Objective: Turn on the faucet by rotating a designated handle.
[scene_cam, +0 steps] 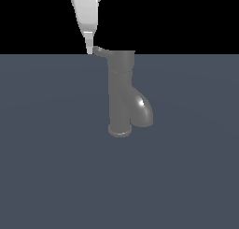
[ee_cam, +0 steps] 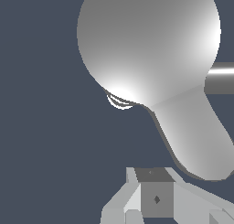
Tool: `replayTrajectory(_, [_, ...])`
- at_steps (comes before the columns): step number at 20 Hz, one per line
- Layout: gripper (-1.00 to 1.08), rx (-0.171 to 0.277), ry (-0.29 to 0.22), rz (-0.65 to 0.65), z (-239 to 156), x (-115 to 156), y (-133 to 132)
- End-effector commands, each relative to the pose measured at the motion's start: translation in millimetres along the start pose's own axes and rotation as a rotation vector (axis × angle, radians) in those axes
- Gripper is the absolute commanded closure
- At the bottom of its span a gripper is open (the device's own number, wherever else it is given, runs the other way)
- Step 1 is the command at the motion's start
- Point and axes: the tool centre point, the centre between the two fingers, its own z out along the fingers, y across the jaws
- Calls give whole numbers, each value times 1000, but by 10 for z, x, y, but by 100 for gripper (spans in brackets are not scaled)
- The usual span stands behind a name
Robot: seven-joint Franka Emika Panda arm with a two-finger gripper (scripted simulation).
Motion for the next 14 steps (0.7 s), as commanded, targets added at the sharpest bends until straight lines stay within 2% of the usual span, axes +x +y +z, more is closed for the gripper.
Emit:
replayTrajectory(1, [108, 0, 0, 1, -2, 22, 34])
replayTrajectory(14, [108, -4, 1, 5, -4, 250, 476])
